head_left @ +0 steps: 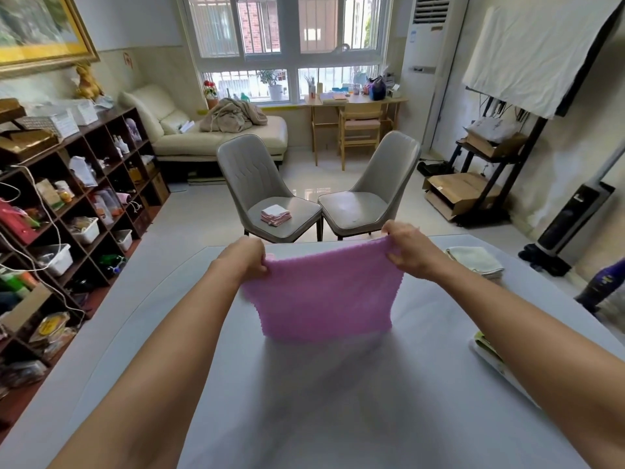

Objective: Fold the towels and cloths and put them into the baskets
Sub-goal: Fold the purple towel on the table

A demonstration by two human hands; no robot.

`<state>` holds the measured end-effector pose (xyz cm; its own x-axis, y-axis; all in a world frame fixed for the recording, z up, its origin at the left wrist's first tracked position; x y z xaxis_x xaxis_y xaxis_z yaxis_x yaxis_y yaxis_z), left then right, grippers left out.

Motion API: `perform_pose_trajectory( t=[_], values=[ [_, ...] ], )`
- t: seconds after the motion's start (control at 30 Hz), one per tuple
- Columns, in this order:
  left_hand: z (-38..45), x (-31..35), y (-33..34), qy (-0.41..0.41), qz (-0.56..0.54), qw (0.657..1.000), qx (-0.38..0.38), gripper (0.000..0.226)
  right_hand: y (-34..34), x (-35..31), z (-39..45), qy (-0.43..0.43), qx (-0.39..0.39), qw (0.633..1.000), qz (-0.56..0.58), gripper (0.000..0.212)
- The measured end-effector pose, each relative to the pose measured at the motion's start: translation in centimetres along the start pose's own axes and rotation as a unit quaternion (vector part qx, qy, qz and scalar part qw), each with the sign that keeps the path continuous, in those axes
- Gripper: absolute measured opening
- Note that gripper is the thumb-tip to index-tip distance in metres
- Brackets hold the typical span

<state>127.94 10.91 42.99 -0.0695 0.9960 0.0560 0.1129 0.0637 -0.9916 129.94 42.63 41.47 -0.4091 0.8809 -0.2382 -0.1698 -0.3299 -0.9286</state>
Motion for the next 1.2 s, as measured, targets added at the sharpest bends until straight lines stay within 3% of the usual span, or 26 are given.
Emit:
perform_pose_trajectory(
  t=[0.03, 0.07, 0.1, 0.17, 0.23, 0.3, 0.33, 0.4, 0.47, 0.53, 0.63, 0.77, 0.9, 1.0, 1.1, 1.2],
  values=[
    [0.1, -0.2, 0.1, -0.004, -0.009, 0.999, -0.049, 0.024, 0.0, 0.0, -0.1, 0.003, -0.001, 1.0, -0.01, 0.016],
    [0.1, -0.3, 0.1, -0.005, -0.013, 0.993, -0.115, 0.024, 0.0, -0.2, -0.2, 0.019, -0.062, 0.998, -0.024, 0.01],
    [-0.1, -0.4, 0.2, -0.006, -0.009, 0.977, -0.211, 0.024, 0.1, -0.4, -0.3, 0.041, -0.188, 0.981, -0.04, 0.008],
    [-0.7, -0.5, 0.6, -0.045, 0.001, 0.921, -0.387, 0.048, -0.1, -1.1, -1.0, 0.094, -0.434, 0.896, -0.022, 0.016],
    [-0.8, -0.5, 1.2, -0.062, 0.01, 0.906, -0.419, 0.059, -0.4, -1.1, -1.4, 0.137, -0.507, 0.849, 0.053, 0.024],
    [-0.4, -0.3, 1.9, -0.053, 0.009, 0.928, -0.368, 0.044, -0.4, -1.0, -1.1, 0.187, -0.499, 0.835, 0.136, 0.021],
    [0.0, -0.1, 2.1, -0.051, 0.003, 0.945, -0.323, 0.031, -0.2, -0.7, -0.5, 0.193, -0.479, 0.847, 0.13, 0.024],
    [0.6, 0.4, 2.3, -0.057, -0.009, 0.978, -0.199, 0.013, 0.7, 0.1, 0.9, 0.177, -0.377, 0.908, 0.048, 0.027],
    [0.7, 1.5, 2.3, -0.069, -0.016, 0.996, -0.059, 0.008, 1.9, 0.8, 1.8, 0.161, -0.203, 0.966, -0.012, 0.01],
    [1.1, 2.5, 2.5, -0.079, -0.026, 0.996, 0.037, 0.019, 2.9, 1.0, 2.3, 0.161, -0.076, 0.983, -0.047, 0.009],
    [1.9, 3.0, 2.1, -0.082, -0.035, 0.989, 0.115, 0.025, 3.3, 1.4, 2.8, 0.143, 0.055, 0.986, -0.069, 0.02],
    [3.3, 2.8, 0.7, -0.067, -0.069, 0.978, 0.183, 0.024, 2.1, 1.8, 3.6, 0.094, 0.151, 0.983, -0.05, 0.024],
    [3.1, 2.7, 0.4, -0.051, -0.075, 0.976, 0.197, 0.021, 1.8, 2.3, 2.9, 0.072, 0.149, 0.984, -0.067, 0.017],
    [2.4, 2.3, 1.8, -0.031, -0.058, 0.984, 0.165, 0.016, 2.9, 2.4, 1.2, 0.081, 0.073, 0.991, -0.075, 0.015],
    [0.2, 2.0, 5.7, 0.017, 0.039, 0.997, 0.061, 0.019, 5.9, 2.8, -2.0, 0.087, -0.099, 0.989, -0.06, 0.014],
    [-3.1, 1.7, 10.9, 0.05, 0.134, 0.983, -0.115, 0.022, 9.3, 2.3, -6.1, 0.067, -0.31, 0.948, -0.025, 0.013]
  ],
)
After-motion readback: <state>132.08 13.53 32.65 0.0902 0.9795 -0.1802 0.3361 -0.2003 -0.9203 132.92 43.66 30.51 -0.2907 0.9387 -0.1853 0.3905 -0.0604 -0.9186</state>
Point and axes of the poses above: each hand's wrist, its own z-axis towards the middle knuckle, its own y-axis out of the palm, x = y × z, the point moved 1 cm from there along z, towards the middle knuckle, and after that the axes turned 11 degrees about -y, right-handed, at the moved point
